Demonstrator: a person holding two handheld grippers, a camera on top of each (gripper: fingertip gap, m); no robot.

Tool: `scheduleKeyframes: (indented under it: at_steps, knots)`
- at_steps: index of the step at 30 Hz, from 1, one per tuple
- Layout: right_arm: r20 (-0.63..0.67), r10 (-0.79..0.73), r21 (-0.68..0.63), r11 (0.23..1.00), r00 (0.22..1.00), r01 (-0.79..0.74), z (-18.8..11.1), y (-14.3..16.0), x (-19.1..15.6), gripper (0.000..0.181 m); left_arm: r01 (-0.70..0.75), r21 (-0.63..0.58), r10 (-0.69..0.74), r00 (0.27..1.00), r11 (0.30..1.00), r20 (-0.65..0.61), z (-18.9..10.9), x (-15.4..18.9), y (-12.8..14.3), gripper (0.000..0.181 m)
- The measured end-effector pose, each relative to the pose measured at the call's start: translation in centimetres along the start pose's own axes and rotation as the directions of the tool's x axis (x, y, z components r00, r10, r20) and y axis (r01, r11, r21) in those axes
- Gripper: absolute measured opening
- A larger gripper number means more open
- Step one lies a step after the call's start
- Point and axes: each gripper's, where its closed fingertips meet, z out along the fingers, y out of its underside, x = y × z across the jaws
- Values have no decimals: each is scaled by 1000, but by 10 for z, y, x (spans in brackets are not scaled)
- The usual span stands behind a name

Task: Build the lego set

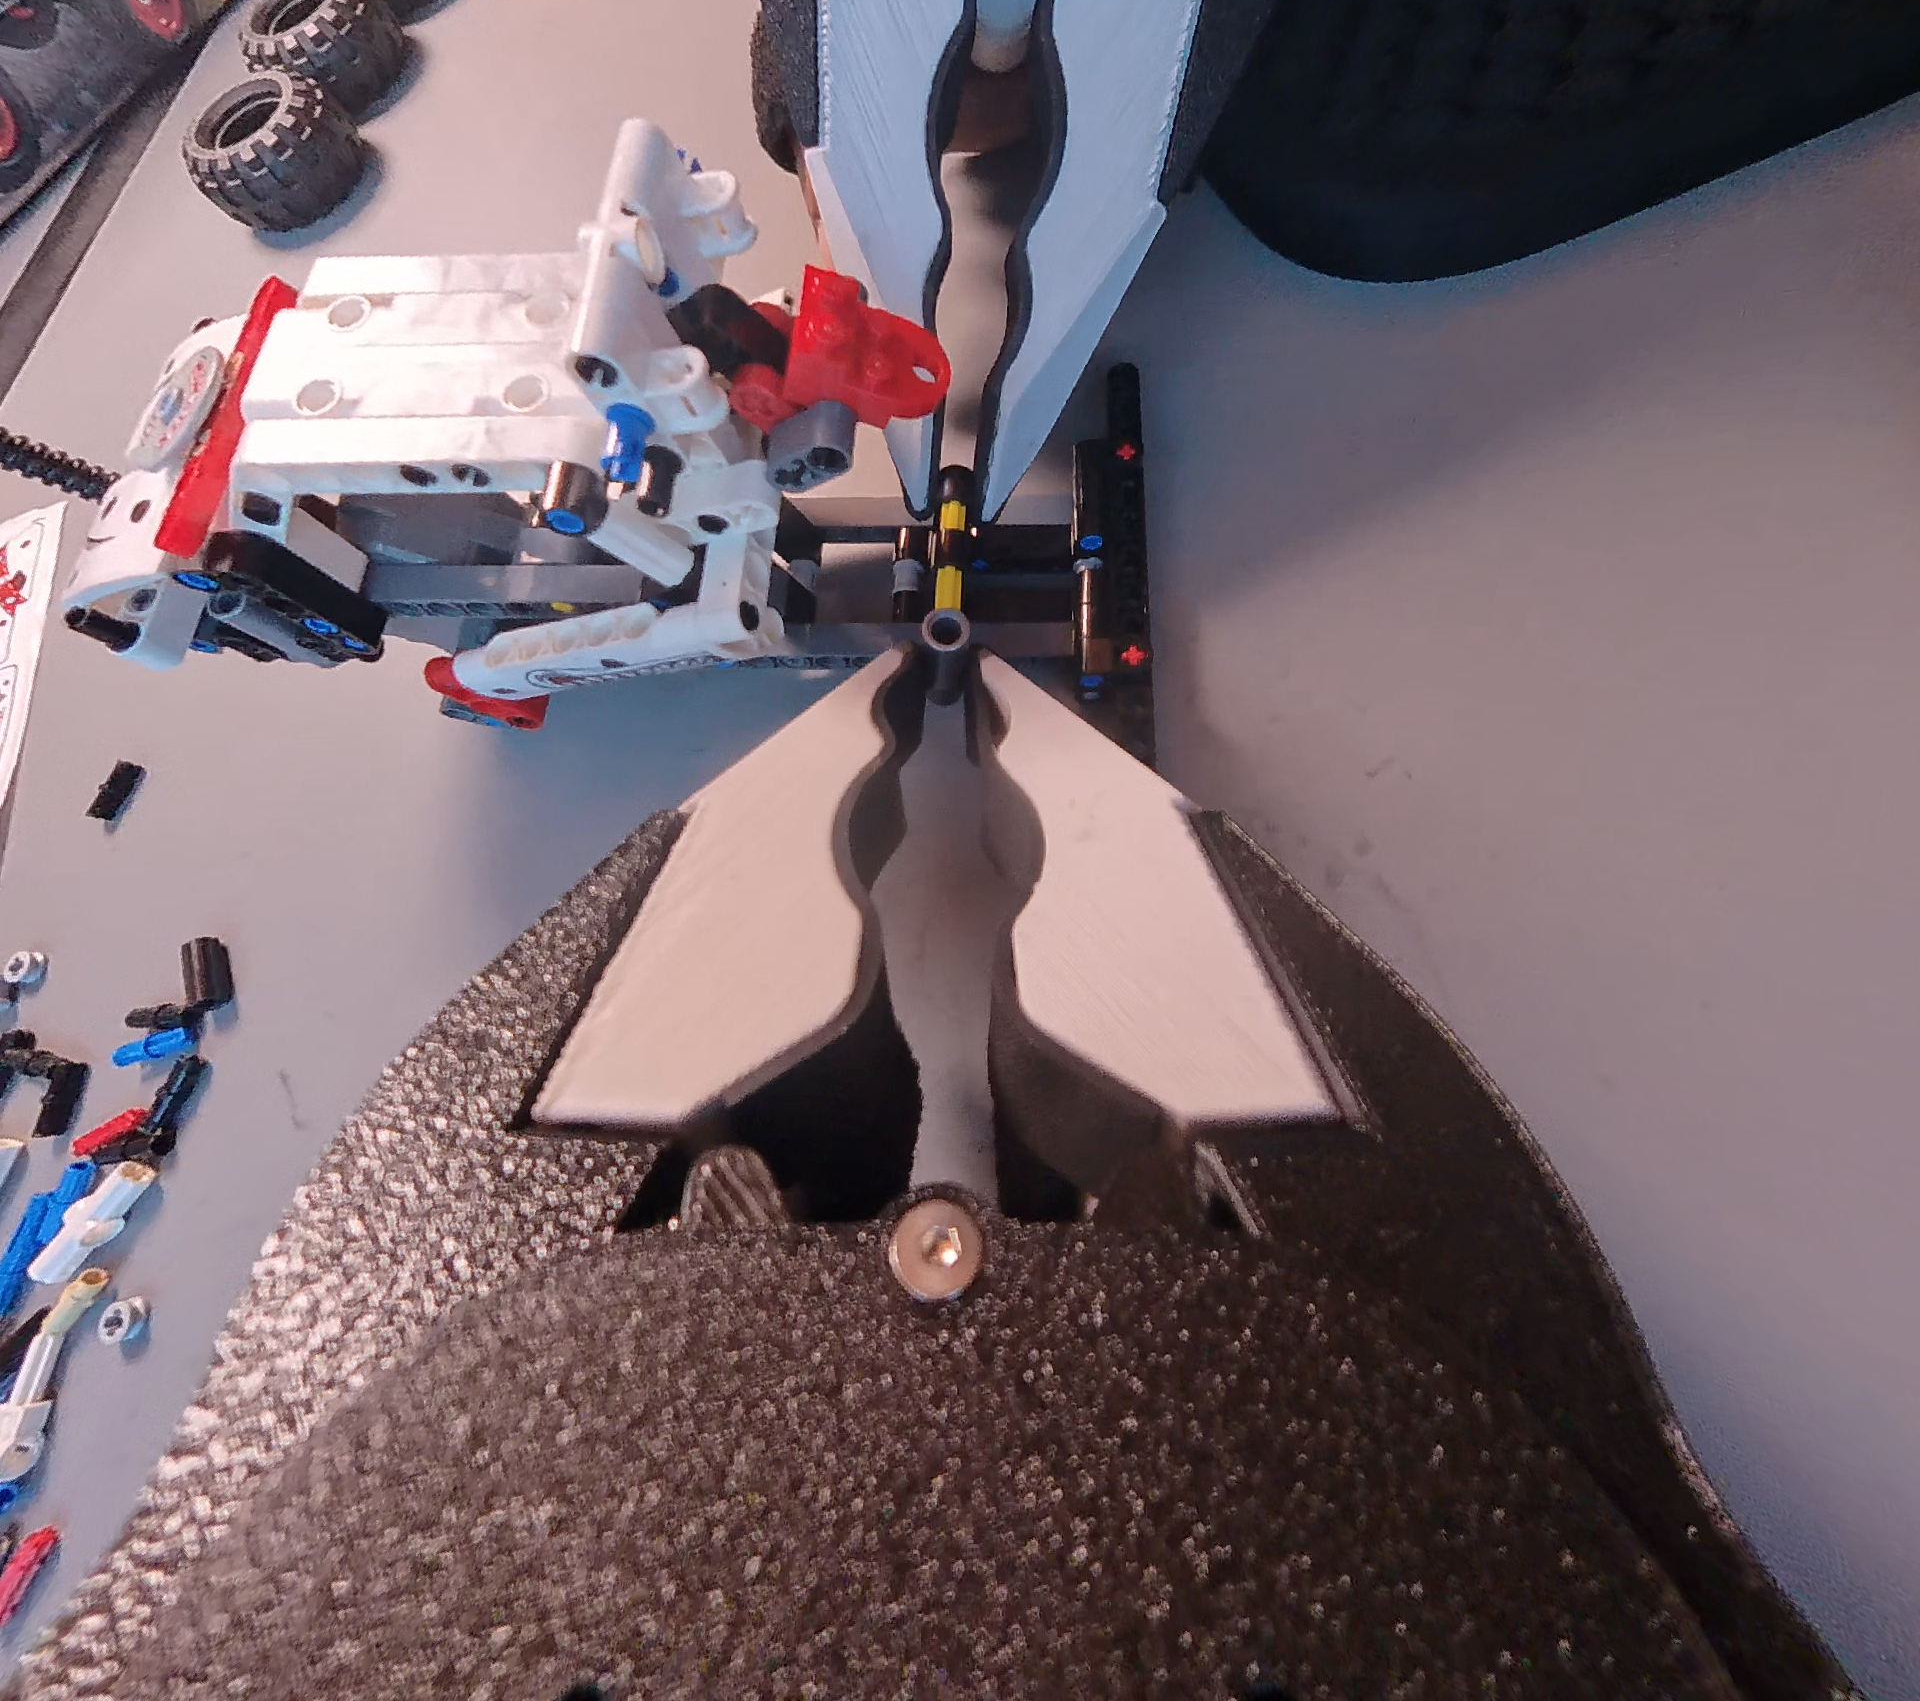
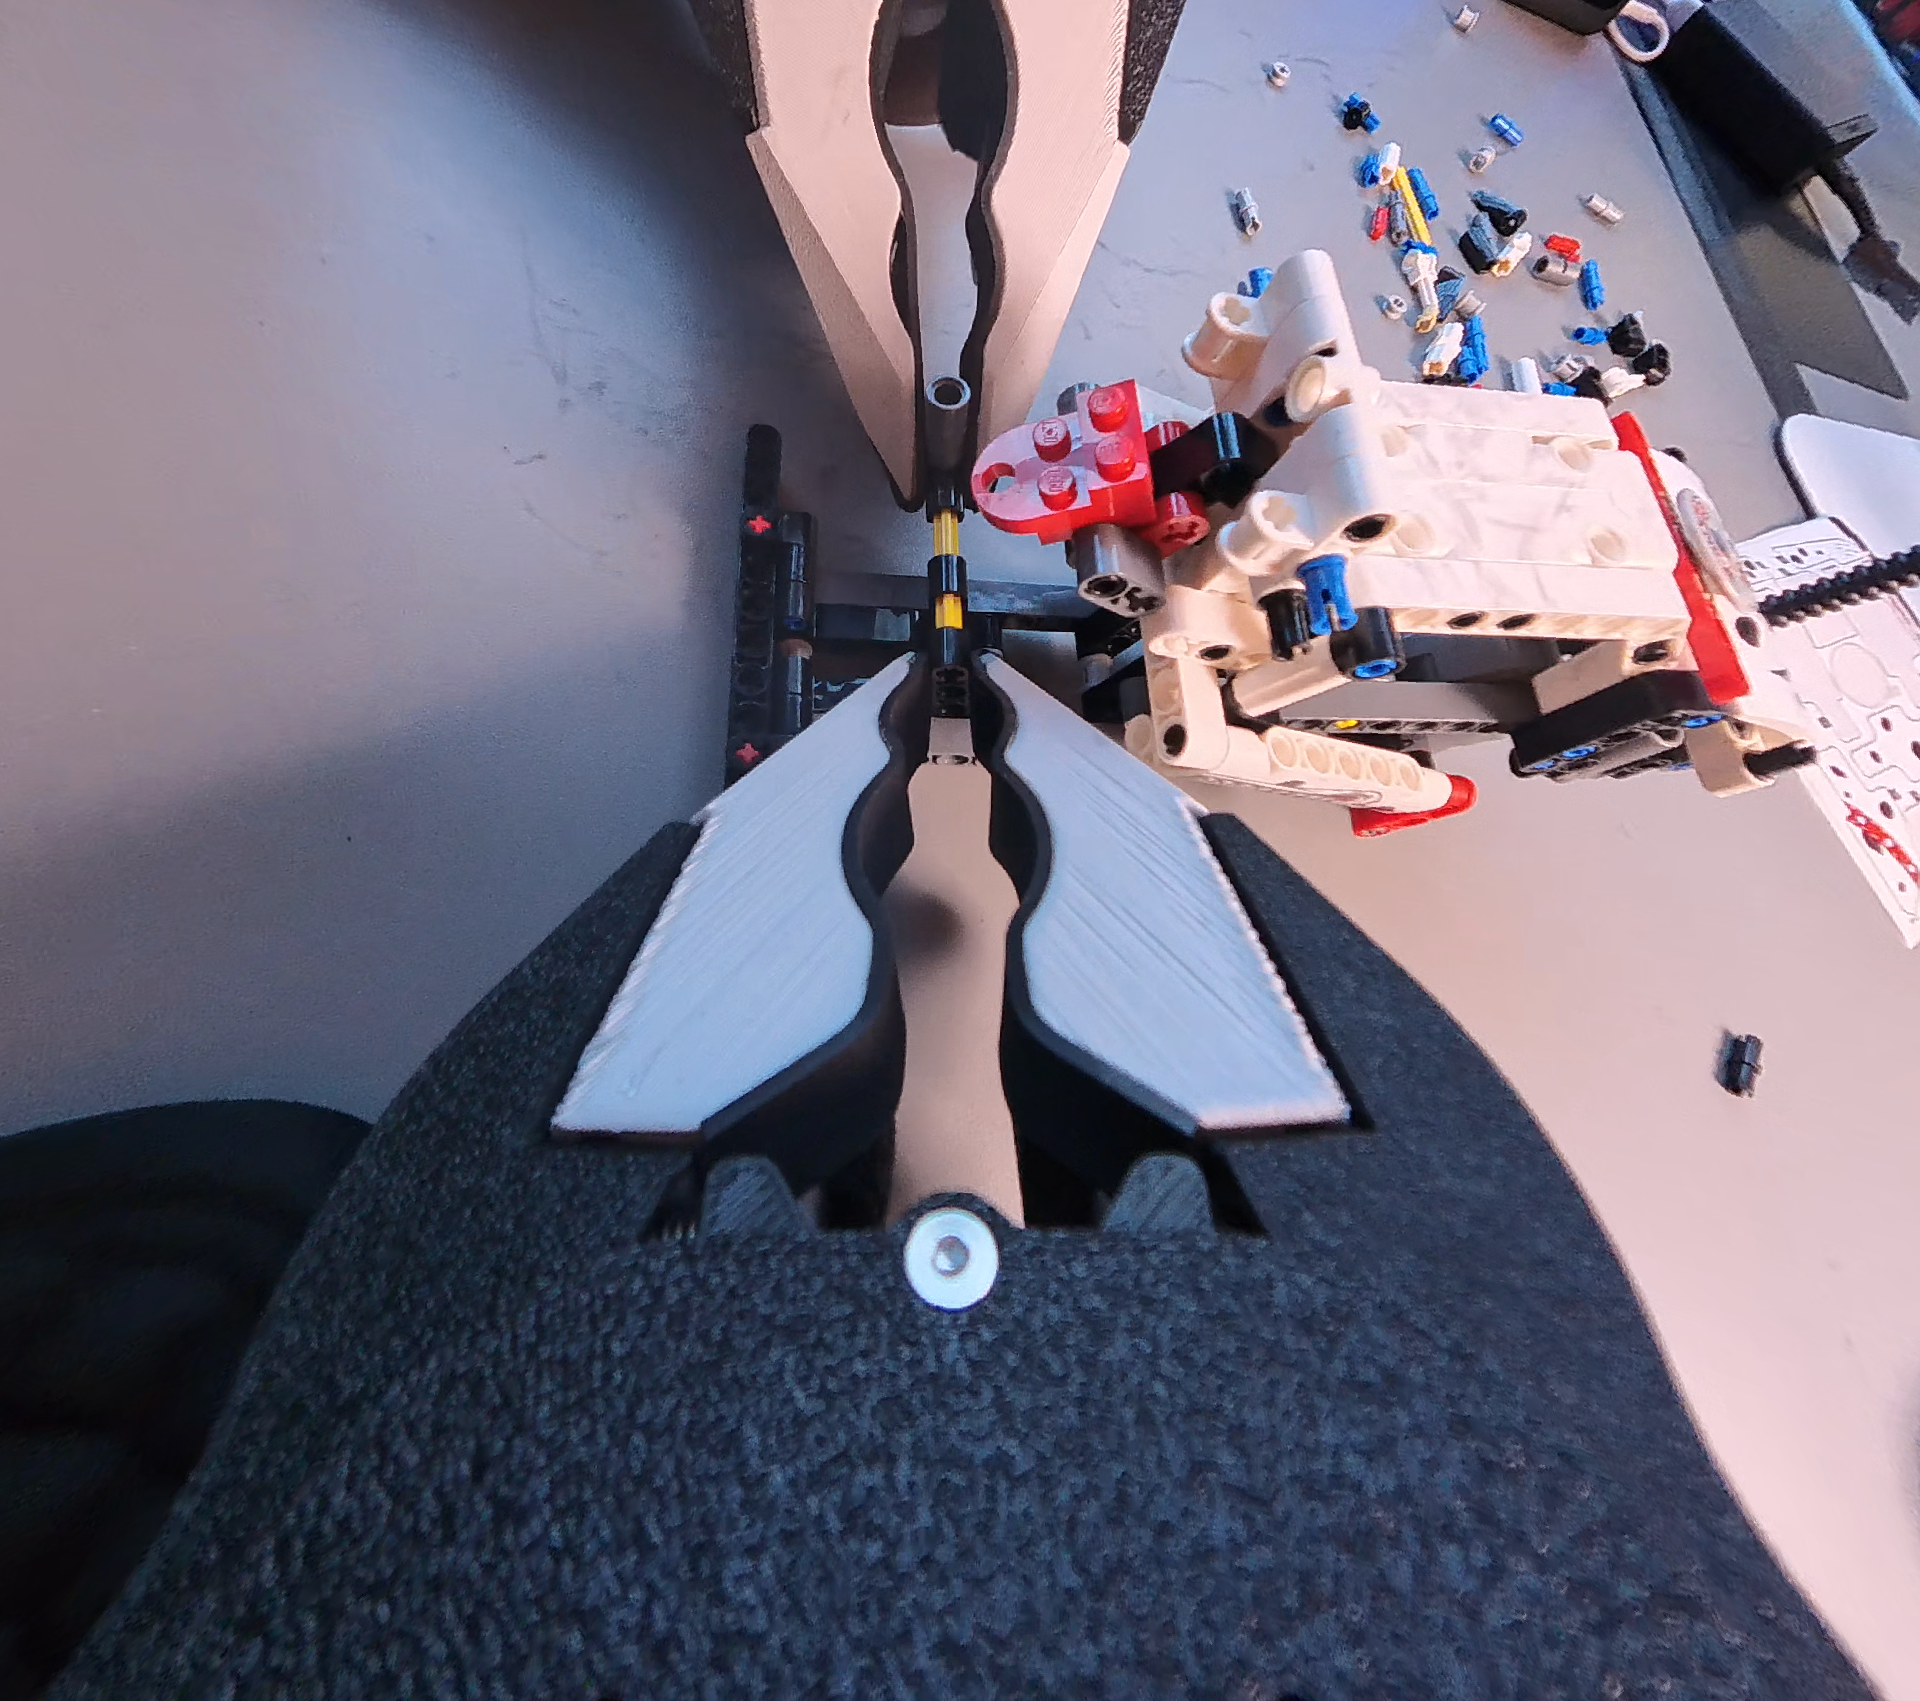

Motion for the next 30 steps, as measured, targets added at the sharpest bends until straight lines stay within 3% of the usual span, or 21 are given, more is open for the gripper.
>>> scheduleKeyframes:
  at_steps: [23,26,30]
  knots:
    - [9,13,-12,1000,1000,-13,-4,6,2,7,-74,13,74,997,997,-9,8,-1,-2,7]
    - [9,-15,-51,999,1000,16,-3,12,1,14,-63,21,63,998,998,-12,8,-2,-3,7]
    - [15,-25,-43,999,1000,25,-2,12,4,7,-48,28,49,999,998,-19,8,-2,-3,7]
